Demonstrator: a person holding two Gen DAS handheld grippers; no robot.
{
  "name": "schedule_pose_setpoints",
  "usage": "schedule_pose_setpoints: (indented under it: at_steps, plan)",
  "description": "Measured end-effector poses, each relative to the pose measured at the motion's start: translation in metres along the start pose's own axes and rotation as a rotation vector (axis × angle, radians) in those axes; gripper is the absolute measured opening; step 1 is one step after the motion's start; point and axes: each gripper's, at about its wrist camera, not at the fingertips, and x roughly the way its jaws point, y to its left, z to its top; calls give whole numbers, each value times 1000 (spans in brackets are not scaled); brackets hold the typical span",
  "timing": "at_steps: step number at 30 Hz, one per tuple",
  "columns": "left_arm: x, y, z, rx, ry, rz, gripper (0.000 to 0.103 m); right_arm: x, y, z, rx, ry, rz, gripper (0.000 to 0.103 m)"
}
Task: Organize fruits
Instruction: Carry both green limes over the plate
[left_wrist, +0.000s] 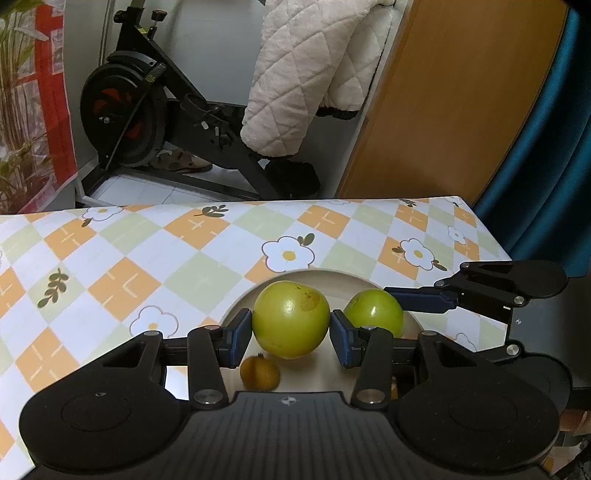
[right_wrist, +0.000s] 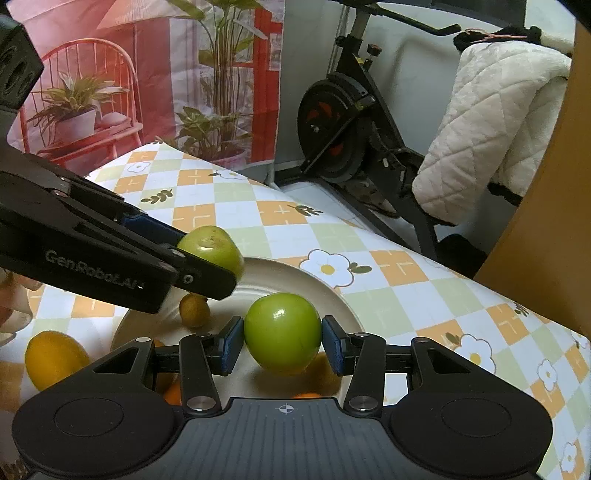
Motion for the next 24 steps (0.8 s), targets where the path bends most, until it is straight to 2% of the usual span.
schedule_pose_setpoints:
  at_steps: [24]
  plan:
    - [26, 3, -3, 21, 77, 21, 48, 27, -10, -5, 15, 27, 17, 42]
